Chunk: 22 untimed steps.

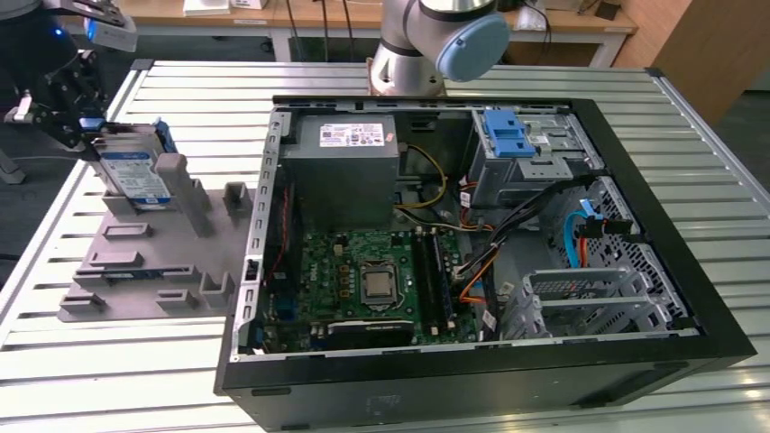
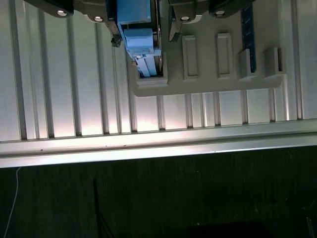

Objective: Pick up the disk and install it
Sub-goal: 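Pick up the disk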

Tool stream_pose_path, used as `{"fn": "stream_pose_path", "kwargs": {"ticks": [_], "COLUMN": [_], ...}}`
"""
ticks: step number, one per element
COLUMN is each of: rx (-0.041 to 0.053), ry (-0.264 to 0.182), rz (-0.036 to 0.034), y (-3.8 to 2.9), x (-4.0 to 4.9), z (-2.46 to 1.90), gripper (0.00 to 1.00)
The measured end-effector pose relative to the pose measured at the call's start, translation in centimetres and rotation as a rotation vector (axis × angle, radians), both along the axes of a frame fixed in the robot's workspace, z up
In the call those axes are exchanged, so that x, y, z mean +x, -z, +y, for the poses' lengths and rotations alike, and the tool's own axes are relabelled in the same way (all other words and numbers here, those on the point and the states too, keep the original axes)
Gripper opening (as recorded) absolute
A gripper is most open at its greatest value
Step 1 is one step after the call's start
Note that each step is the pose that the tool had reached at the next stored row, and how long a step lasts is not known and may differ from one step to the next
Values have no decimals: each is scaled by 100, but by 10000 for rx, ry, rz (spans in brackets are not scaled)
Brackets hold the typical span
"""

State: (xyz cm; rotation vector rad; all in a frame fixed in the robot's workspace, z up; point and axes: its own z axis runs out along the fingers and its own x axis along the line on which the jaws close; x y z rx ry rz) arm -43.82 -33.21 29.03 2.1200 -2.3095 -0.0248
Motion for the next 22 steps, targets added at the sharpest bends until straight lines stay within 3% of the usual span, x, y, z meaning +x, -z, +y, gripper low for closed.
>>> {"fn": "stream_pose_path", "kwargs": {"ticks": [9,12,13,22], "rx": [-1,-1,-1,0], "ry": [1,1,1,0], "rz": [2,0,0,-1], "y": [25,27,27,22], "x": [1,1,1,1], "z": [0,0,1,0], "gripper": [48,47,40,40]}}
